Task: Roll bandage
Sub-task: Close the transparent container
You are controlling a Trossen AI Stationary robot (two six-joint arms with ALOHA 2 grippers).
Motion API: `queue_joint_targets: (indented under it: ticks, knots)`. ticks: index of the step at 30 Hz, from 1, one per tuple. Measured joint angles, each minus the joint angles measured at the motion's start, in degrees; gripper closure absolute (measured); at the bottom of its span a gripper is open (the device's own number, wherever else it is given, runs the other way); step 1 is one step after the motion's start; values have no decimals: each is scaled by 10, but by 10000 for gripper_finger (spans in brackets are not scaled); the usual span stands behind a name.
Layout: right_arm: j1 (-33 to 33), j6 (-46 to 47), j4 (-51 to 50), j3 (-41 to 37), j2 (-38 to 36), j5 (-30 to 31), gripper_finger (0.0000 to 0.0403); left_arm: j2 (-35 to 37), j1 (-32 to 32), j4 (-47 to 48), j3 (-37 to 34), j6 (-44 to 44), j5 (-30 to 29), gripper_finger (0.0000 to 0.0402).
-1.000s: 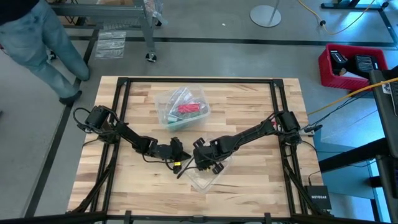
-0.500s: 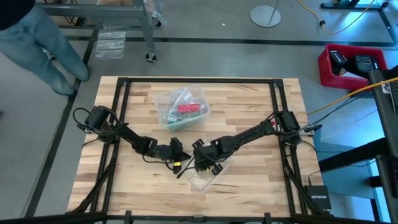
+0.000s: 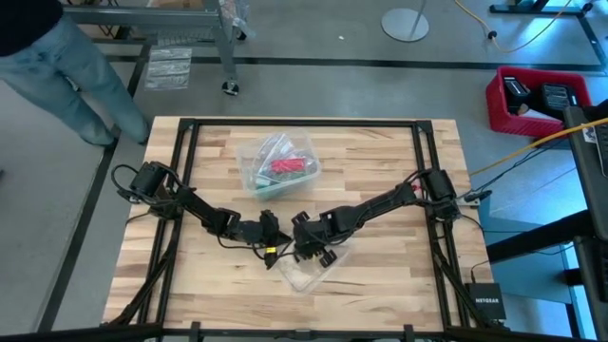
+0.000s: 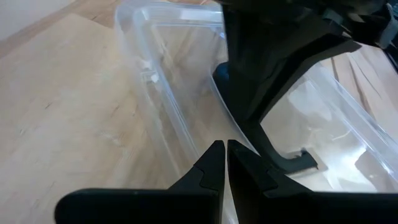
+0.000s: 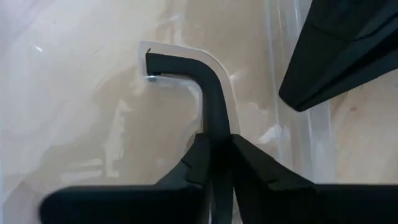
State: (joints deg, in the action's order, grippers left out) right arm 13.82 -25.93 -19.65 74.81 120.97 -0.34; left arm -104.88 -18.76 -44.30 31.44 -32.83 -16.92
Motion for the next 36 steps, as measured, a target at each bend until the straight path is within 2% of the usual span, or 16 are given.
queue_joint_targets:
  ticks: [5,13,18,21,26,29,32,36]
  knots:
    - [7,13,-8,13,0,42,365,0,0,5,0,-2,-2,389]
    - [32,21,-76,85,8,143,368,0,0,10,1,-16,-3,389]
    - [44,30,-127,124,8,213,395,0,1,18,1,-34,-10,389]
    - [49,48,-147,132,7,233,401,0,0,19,1,-34,-10,389]
    - [54,105,-185,136,6,233,381,0,0,20,1,-35,-10,389]
    - [54,154,-241,148,-4,203,379,0,0,20,1,-41,-10,389]
    - [53,208,-284,151,-30,175,377,0,0,19,1,-43,-10,389]
    - [57,274,-280,116,-81,175,377,0,-1,20,7,-39,-9,389]
